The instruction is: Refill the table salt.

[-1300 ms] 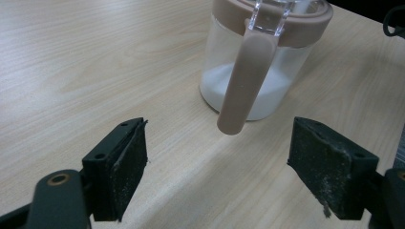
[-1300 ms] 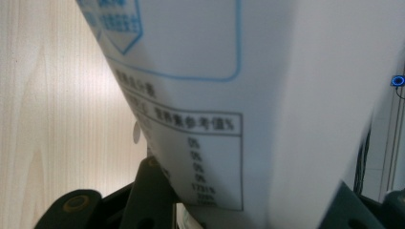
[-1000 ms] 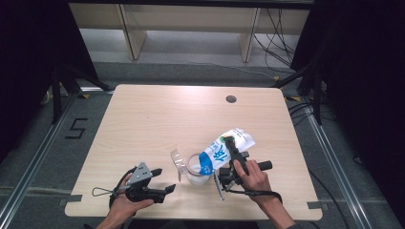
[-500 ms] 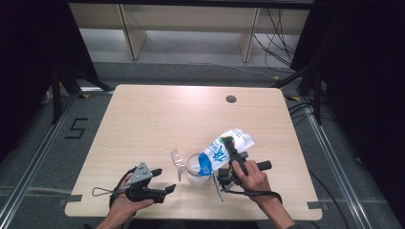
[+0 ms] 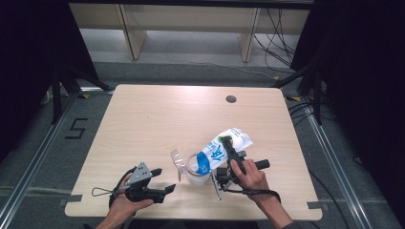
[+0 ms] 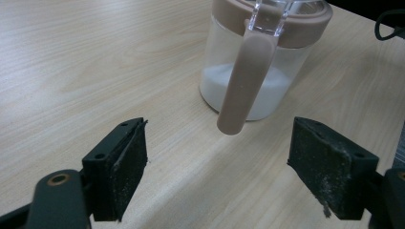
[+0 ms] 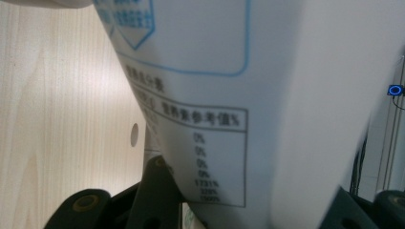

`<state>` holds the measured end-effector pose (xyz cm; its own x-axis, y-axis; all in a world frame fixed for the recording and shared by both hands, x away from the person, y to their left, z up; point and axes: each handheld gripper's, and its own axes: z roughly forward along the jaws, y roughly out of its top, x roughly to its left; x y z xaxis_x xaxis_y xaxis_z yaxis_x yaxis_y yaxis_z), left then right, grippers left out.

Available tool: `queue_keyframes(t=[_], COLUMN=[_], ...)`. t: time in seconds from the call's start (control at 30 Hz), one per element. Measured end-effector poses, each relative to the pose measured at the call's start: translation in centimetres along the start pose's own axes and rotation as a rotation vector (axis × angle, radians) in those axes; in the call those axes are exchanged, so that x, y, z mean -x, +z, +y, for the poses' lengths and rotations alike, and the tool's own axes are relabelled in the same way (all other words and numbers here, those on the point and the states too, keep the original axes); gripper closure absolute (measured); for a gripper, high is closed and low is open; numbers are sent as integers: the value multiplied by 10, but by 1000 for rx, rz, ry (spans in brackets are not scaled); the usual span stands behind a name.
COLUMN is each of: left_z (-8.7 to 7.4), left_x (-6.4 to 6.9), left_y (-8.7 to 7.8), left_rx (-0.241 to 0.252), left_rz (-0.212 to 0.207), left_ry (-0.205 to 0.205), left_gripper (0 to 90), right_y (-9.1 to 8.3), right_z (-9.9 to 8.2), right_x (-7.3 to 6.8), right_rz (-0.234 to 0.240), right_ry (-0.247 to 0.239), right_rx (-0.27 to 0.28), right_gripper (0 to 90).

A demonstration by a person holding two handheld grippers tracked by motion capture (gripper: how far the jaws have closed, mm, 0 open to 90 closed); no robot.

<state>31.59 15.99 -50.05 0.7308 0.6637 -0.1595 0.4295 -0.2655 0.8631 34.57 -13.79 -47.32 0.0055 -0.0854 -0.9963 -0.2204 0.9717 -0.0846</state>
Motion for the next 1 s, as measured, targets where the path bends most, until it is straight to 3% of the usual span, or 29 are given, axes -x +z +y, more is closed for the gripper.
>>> queue_keyframes(t=[0.43,0.57,0.6,0.67,0.7,0.8,1.0], left_z=[0,0,0,0,0,0,0], left_x=[0,0,0,0,0,0,0], left_y=[0,0,0,0,0,0,0], left_rx=[1,1,2,1,1,3,2], left_rz=[0,1,1,1,1,2,1], left_ry=[1,1,0,0,0,0,-1], left_gripper=[202,202,202,202,202,202,202], right_y=[0,1,1,0,1,2,1], right_z=[0,0,0,-1,0,0,0], right_x=[0,5,5,0,-2,2,0], right_rz=[-4,-16,-17,-12,-11,-25,-19], right_ry=[-11,-78,-74,-11,9,-42,-19], right_rx=[2,34,34,11,28,49,36], right_gripper=[708,713,714,716,717,720,726])
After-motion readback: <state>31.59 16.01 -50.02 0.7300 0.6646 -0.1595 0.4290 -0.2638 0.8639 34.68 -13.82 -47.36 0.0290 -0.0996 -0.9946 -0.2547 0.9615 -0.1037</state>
